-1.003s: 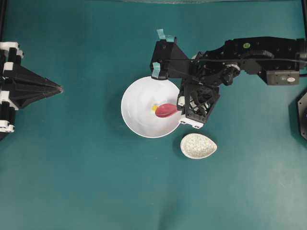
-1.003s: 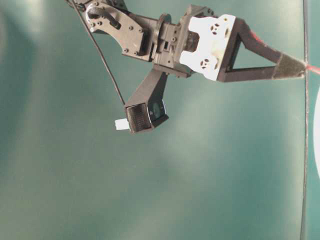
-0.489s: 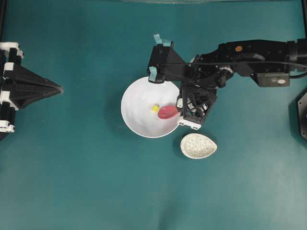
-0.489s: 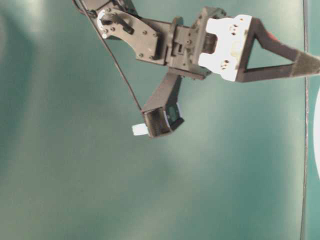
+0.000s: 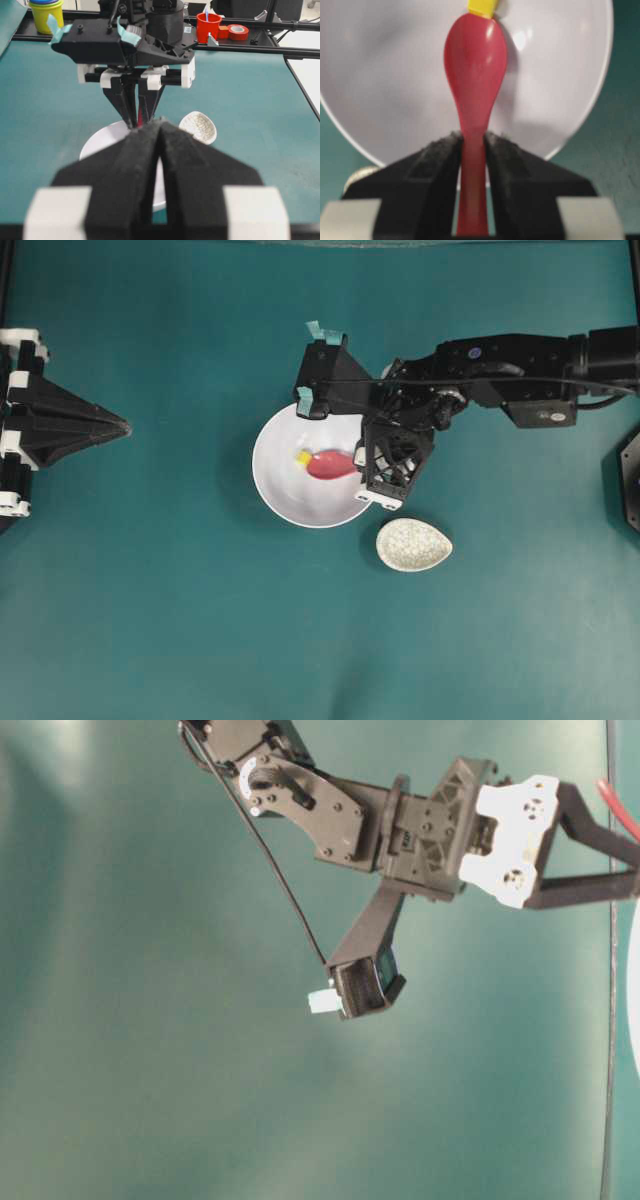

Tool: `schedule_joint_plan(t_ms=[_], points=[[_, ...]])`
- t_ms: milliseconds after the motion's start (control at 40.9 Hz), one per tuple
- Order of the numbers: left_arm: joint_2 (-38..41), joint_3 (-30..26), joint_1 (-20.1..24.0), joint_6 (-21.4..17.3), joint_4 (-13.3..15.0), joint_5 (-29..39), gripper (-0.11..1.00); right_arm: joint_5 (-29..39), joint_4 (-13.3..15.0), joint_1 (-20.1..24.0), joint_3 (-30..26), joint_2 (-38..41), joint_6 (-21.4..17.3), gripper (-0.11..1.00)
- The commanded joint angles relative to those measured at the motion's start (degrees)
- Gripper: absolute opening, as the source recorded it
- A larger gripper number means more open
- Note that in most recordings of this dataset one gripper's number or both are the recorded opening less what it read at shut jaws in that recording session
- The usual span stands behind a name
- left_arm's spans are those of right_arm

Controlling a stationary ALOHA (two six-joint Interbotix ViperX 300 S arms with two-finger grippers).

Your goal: Scoop the yellow hexagonal prism block from the bowl with a spoon using the right arm.

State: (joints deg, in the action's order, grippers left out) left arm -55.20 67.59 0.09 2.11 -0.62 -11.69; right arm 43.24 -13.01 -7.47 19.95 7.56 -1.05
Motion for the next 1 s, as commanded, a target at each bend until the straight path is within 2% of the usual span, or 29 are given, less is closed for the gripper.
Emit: schedule_joint_plan(t_ms=[0, 269, 514, 979], points=[[0.18, -1.41, -0.09, -0.09, -0.09, -0.26, -0.01, -2.20, 0.09, 0.00, -1.41, -0.70, 0.18, 0.24], [0.18, -1.41, -0.09, -0.09, -0.09, -0.26, -0.01, -5.62, 0.79, 0.00, -1.41, -0.70, 0.35, 0.24], [0.18, -1.32, -0.09, -0.09, -0.09, -0.26, -0.01, -8.44, 2.55, 0.00, -0.88, -0.70, 0.09, 0.24], [0.18, -1.41, -0.09, 0.00, -0.09, -0.26, -0.01, -12.13, 3.34, 0.00, -0.53, -0.70, 0.09, 0.24]])
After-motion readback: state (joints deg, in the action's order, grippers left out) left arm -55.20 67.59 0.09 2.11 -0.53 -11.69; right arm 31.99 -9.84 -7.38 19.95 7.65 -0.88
